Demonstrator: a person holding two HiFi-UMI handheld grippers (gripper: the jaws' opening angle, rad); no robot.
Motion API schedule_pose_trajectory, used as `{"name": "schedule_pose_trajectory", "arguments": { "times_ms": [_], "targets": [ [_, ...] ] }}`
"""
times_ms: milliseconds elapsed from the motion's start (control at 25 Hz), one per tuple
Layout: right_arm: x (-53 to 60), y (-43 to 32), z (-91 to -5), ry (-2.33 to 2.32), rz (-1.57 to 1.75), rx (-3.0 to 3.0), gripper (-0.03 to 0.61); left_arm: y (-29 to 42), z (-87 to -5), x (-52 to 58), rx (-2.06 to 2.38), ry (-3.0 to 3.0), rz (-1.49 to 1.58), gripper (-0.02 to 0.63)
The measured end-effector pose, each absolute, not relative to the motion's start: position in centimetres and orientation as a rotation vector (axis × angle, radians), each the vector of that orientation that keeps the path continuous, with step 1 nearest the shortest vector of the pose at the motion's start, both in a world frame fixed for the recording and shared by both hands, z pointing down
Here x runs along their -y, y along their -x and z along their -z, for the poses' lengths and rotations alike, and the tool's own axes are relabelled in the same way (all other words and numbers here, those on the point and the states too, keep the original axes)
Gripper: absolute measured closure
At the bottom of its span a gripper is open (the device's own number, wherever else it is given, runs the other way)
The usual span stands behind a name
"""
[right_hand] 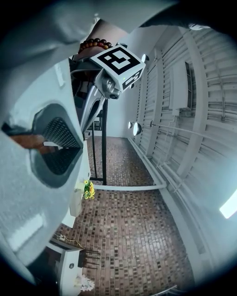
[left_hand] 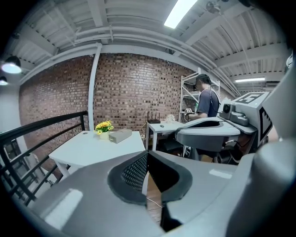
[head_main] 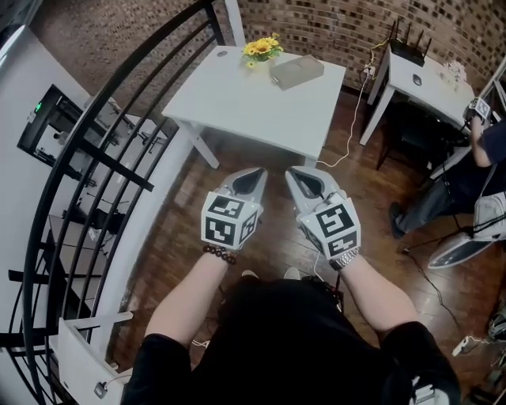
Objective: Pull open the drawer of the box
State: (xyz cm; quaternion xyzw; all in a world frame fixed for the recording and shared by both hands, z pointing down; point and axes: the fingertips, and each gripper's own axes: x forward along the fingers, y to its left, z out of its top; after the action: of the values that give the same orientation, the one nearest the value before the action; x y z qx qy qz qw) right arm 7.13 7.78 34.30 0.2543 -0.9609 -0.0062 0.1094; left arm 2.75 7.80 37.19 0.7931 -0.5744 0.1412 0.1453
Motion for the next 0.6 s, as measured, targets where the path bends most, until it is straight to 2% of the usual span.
{"name": "schedule_pose_trajectory", "arguments": {
  "times_ms": [600],
  "targets": [
    [1.3,-1.0,-34.9,-0.849,0.022,2.750,0.586,3.2,-37.4,2.1,1.548,-2.365,-0.392,0.598]
  ]
}}
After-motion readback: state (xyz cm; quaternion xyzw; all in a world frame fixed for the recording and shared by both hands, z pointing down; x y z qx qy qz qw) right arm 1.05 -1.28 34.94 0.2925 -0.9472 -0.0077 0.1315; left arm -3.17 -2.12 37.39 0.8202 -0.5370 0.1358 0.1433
